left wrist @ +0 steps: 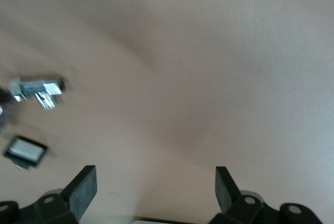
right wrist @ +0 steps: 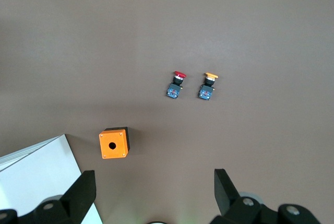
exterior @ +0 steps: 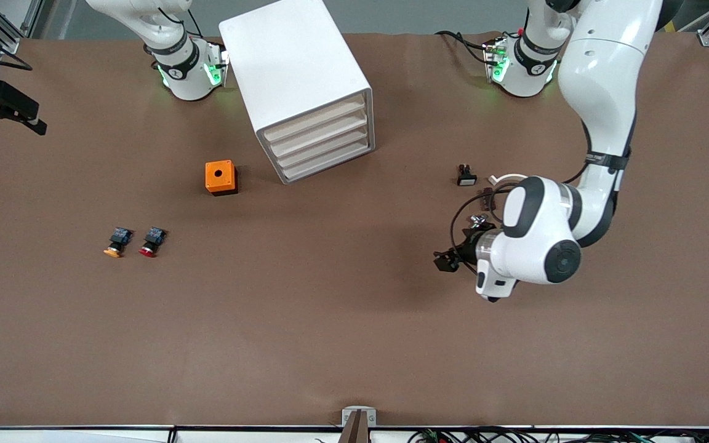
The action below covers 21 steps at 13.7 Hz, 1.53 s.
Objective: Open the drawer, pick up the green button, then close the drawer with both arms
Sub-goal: 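Reach the left gripper to the white cabinet's drawer handle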
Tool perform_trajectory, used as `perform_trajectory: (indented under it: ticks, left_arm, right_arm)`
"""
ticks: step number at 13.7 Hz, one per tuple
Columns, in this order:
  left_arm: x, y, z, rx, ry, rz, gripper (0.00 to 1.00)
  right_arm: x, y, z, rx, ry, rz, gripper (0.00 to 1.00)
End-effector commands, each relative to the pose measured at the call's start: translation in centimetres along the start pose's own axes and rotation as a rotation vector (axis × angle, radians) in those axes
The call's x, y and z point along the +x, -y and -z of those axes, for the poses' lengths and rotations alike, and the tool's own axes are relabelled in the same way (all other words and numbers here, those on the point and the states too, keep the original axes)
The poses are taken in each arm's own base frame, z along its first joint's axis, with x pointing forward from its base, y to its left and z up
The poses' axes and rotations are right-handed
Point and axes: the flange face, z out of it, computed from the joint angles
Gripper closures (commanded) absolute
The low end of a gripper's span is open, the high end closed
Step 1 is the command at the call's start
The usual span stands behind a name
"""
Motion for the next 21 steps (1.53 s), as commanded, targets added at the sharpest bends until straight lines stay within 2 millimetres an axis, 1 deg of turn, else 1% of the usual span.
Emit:
perform_trajectory:
  ticks: [1, 3, 4, 6, 7, 9, 10, 12, 15, 18, 19, 20, 21]
  left_arm:
    - [-1.5, -1.5, -0.8, -0.024, 0.065, 0.14, 0.0]
    - [-3.2, -2.6, -2.0, -0.026, 0.115, 0.261, 0.0]
    - [-4.2, -3.1, -2.6, -0.016, 0.129, 0.301, 0.0]
    - [-4.3, -3.3, -3.8, -0.002, 0.157, 0.434, 0.0]
    - [-4.8, -3.6, -4.7, 0.013, 0.169, 0.493, 0.0]
    - [-5.4, -3.5, -5.8, 0.057, 0.22, 0.602, 0.0]
    - [-6.3, -3.6, -6.1, 0.088, 0.259, 0.624, 0.0]
    - [-7.3, -3.1, -6.8, 0.165, 0.326, 0.689, 0.0]
    - [-7.8, -2.3, -9.4, 0.323, 0.416, 0.857, 0.0]
    - [-8.4, -1.9, -11.2, 0.435, 0.495, 0.983, 0.0]
    - [-8.3, -1.9, -11.8, 0.457, 0.512, 1.024, 0.0]
    - [-8.4, -1.9, -12.6, 0.487, 0.522, 1.064, 0.0]
    - [-8.7, -2.0, -14.0, 0.528, 0.544, 1.101, 0.0]
  right_arm:
    - [-0.4, -0.1, 0.1, 0.017, -0.003, -0.007, 0.0]
    - [-0.5, -0.4, 0.1, 0.017, -0.001, -0.013, 0.0]
    - [-0.5, -0.9, 0.1, 0.017, -0.002, -0.023, 0.0]
    - [-0.6, -0.8, 0.2, 0.017, -0.002, -0.029, 0.0]
    - [-0.6, -0.7, 0.2, 0.017, -0.002, -0.041, 0.0]
    - [-0.5, -0.1, 0.2, 0.016, -0.002, -0.052, 0.0]
    - [-0.5, 0.0, 0.2, 0.016, -0.002, -0.05, 0.0]
    - [-0.5, 0.0, 0.2, 0.016, -0.001, -0.05, 0.0]
    - [-0.5, 0.5, 0.2, 0.016, -0.002, -0.053, 0.0]
    - [-0.4, 0.8, 0.1, 0.014, 0.002, -0.051, 0.0]
    - [-0.4, 0.7, 0.1, 0.014, 0.002, -0.052, 0.0]
    - [-0.5, 0.7, 0.2, 0.014, 0.002, -0.052, 0.0]
    - [-0.4, 0.8, 0.1, 0.014, 0.003, -0.049, 0.0]
